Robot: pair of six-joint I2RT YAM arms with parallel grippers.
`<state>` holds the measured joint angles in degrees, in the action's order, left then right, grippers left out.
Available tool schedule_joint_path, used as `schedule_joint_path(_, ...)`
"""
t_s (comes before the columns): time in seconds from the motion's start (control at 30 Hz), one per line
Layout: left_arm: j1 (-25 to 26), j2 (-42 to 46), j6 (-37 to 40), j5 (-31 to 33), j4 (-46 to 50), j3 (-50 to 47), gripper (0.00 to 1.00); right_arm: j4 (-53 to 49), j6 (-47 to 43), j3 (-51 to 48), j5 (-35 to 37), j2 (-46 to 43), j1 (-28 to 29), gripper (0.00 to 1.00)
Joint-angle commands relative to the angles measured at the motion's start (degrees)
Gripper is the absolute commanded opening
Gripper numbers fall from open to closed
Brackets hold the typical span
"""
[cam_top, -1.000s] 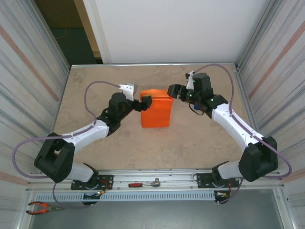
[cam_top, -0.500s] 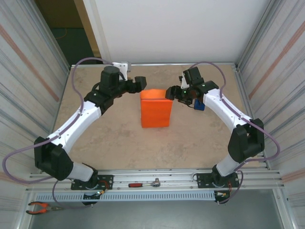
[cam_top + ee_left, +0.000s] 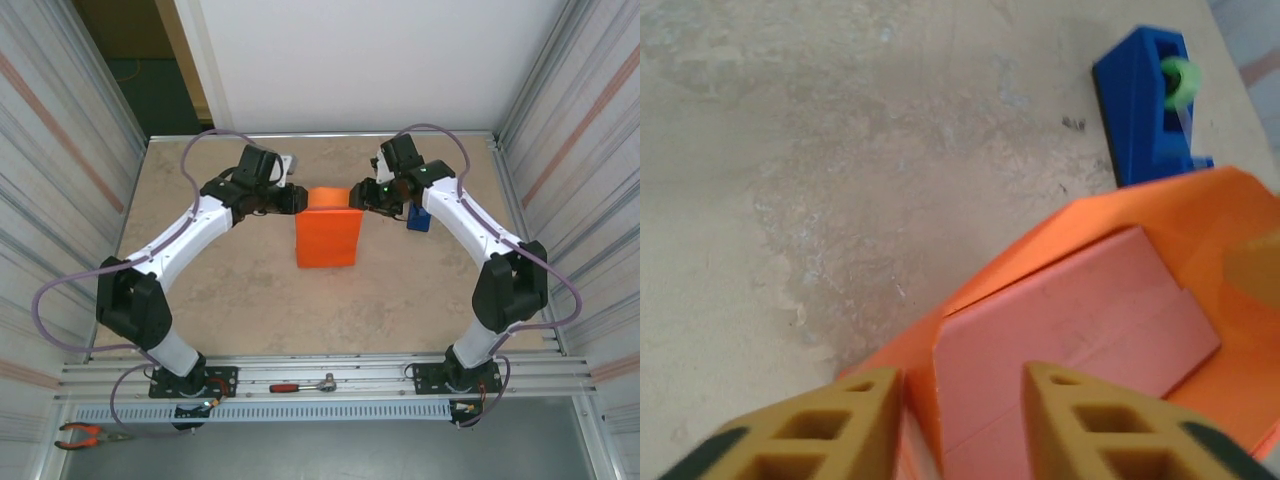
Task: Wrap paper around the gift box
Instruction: Fold the wrapping paper for the gift box.
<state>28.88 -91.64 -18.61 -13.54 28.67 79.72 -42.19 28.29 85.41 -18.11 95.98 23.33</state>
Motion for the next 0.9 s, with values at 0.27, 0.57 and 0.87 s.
schedule_joint_path(0.27,0.69,-0.74,3.50,-0.74,0.60,7.28,0.00,-2.94,-1.38,4.24,-0.60,-2.34,0.30,0.07)
schedule_joint_path(0.57,0.12,1.21,1.97,0.49,-5.57,0.24,0.36,0.31,0.46,0.37,-0.35,-3.48,0.75,0.07)
schedule_joint_path(0.87,-6.21,16.19,0.42,2.79,-26.22,-21.07,0.80,1.32,0.54,-0.24,-0.20,-1.57,0.43,0.10)
